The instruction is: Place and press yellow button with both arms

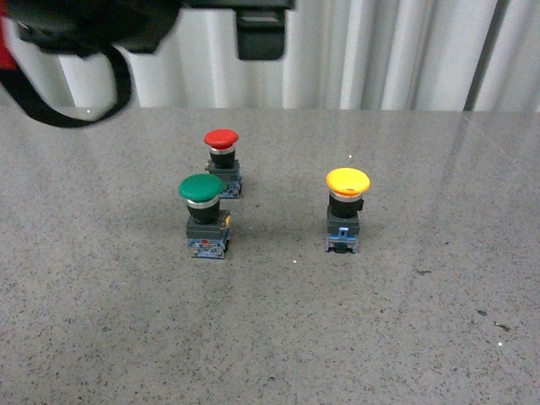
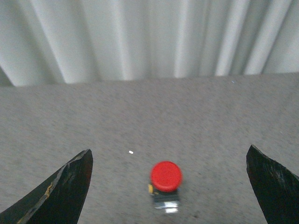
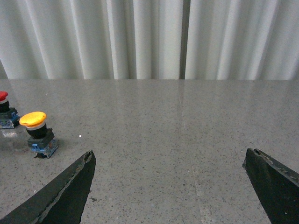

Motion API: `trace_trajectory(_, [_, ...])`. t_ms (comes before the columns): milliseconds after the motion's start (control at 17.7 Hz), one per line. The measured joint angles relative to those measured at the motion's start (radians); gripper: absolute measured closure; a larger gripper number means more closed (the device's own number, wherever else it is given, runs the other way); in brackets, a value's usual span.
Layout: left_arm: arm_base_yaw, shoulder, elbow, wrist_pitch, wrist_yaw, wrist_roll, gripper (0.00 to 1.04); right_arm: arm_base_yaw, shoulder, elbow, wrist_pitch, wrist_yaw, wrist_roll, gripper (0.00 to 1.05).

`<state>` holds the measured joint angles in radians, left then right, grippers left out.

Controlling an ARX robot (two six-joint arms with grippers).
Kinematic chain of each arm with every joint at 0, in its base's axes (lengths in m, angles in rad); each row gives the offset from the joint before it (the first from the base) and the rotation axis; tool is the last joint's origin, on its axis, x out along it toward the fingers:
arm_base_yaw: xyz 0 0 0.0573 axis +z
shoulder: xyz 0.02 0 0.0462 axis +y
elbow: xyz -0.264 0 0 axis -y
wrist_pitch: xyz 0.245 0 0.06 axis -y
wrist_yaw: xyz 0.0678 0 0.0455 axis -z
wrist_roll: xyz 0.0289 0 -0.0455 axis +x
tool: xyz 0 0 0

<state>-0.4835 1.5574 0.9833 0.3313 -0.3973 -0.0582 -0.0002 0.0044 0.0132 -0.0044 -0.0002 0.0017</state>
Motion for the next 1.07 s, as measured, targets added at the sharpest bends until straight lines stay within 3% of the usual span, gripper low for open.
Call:
trace_trajectory(169, [0.071, -0.257, -0.164, 0.076, 0.012, 0.118, 0.07, 0.0, 0.0, 0.0, 0.0, 0.0, 0.0, 0.06])
trace_trajectory(226, [0.087, -0.355, -0.243, 0.114, 0.013, 0.116, 0.12, 0.0, 0.0, 0.0, 0.0, 0.0, 0.0, 0.06])
trace_trajectory(452, [0.318, -0.832, -0.693, 0.11, 0.202, 0.066, 0.57, 0.0, 0.0, 0.0, 0.0, 0.0, 0.0, 0.06])
trace_trajectory(565, [0.344, -0.9, -0.775, 0.109, 0.257, 0.064, 0.79, 0.0, 0.0, 0.0, 0.0, 0.0, 0.0, 0.06])
trace_trajectory(621, [0.365, -0.935, -0.808, 0.105, 0.282, 0.064, 0.95, 0.0, 0.0, 0.0, 0.0, 0.0, 0.0, 0.06])
trace_trajectory(677, [0.378, -0.962, -0.825, 0.102, 0.289, 0.063, 1.04, 0.0, 0.0, 0.0, -0.001, 0.0, 0.0, 0.06])
trace_trajectory(847, [0.486, -1.041, -0.874, 0.071, 0.384, 0.061, 1.03, 0.0, 0.0, 0.0, 0.0, 0.0, 0.0, 0.06])
trace_trajectory(1073, [0.481, -1.141, -0.919, 0.017, 0.397, 0.06, 1.03, 0.0, 0.0, 0.0, 0.0, 0.0, 0.0, 0.06])
